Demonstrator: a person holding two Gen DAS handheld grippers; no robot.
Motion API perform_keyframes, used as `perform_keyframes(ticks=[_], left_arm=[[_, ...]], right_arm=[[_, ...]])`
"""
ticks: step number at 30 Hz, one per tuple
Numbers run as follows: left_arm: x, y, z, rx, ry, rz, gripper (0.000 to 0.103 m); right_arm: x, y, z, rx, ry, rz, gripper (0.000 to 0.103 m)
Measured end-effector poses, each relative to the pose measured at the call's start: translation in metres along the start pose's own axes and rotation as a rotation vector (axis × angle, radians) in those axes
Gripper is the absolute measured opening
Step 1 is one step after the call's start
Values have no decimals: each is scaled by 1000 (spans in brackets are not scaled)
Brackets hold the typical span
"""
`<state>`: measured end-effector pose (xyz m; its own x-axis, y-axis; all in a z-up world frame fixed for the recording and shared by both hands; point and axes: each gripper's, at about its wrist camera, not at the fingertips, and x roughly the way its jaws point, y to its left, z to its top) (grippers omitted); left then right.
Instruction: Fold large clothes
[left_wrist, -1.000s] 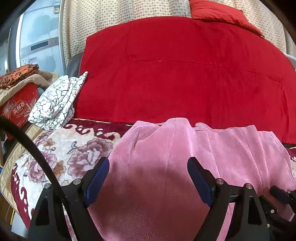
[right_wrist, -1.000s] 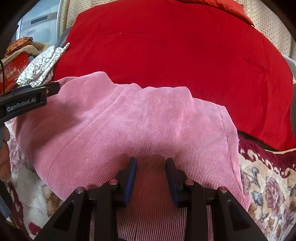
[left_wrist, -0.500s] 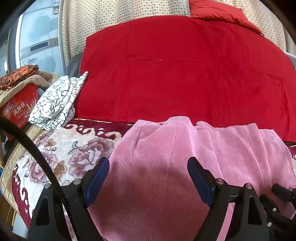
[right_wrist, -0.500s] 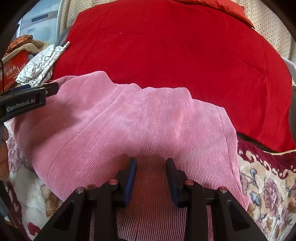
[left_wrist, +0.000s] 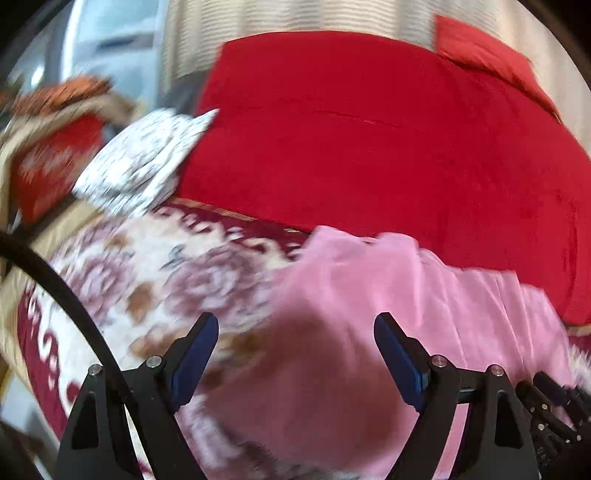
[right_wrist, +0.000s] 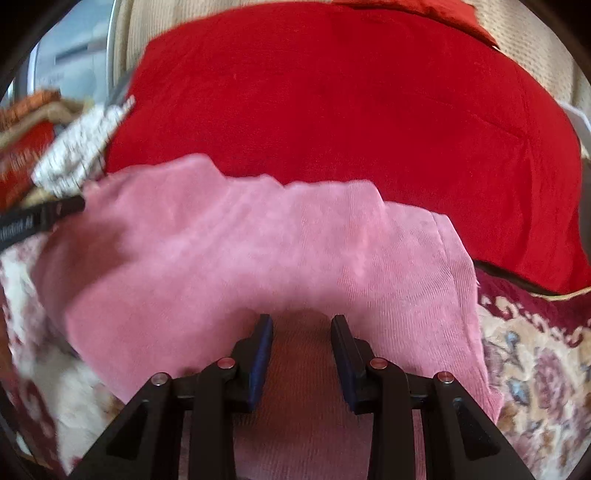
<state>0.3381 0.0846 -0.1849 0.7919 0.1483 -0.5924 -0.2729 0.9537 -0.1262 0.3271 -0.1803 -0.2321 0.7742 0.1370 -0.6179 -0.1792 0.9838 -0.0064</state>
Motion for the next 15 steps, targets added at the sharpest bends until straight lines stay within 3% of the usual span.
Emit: perform_keyframes(ticks=[3,7,11,12,15], left_arm=[[-15,25,-9,-52,-14,22,86],[-23,41,-33,-104,46,-53,85],[-15,46,-52,-150,129,-128,64],[-11,46,-53,-161,147,-142,61],[-1,50,-57,-241,180,-200,61]], right_arm=[[-12,3,4,38,-52,115,36],[-9,13,4,106,-37,294,36],[21,22,-4,141,74,329,37],[31,22,-8,146,112,325,37],[36,17,-8,162,105,346,37]])
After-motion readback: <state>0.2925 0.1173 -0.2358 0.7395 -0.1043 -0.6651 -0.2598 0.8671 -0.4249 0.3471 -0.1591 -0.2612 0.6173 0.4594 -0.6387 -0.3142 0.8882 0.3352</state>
